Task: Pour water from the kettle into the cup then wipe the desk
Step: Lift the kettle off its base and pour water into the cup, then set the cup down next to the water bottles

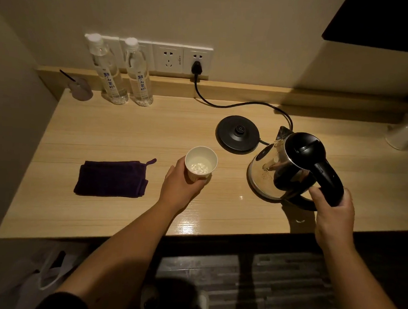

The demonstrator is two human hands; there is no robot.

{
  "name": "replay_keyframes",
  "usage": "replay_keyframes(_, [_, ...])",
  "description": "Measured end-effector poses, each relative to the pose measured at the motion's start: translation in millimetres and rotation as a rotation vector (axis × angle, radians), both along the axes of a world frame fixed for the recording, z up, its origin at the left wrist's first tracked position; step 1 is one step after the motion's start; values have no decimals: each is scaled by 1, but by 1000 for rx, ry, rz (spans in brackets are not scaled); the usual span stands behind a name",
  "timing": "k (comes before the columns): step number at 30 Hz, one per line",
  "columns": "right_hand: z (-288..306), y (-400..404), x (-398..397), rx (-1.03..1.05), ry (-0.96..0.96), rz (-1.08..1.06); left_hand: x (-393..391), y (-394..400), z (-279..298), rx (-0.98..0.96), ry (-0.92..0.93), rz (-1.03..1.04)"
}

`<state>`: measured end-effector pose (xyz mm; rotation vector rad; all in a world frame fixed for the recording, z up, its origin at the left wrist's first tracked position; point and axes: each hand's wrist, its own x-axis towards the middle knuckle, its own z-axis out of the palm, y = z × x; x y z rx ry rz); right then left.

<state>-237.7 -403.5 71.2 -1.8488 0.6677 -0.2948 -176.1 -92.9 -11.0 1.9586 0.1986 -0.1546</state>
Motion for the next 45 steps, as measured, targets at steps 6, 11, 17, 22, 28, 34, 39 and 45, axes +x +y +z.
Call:
replay_keyframes(6, [-41,49,-57,33,270,-56,0,5,4,-49,5,-36])
replay_keyframes(11, [-49,132,-12,-81,254,575,1,17,12,-177,17,-87])
replay_keyframes(17, [-42,157,74,-126,291,835,12,32,21,-122,35,-173])
replay_keyframes(22, [-39,170,90,-28,251,808,22,41,33,-114,13,-251])
replay_keyframes(28, [-39,197,132,3,183,805,58,65,37,-73,-27,-209])
replay_keyframes(34, [-43,222,206,2,141,868,119,87,35,-79,-111,-129])
replay_keyframes(39, [-55,232,261,35,93,885,167,92,25,-69,-131,-84])
replay_keyframes(45, [-64,238,287,59,83,933,190,98,15,-76,-143,-71])
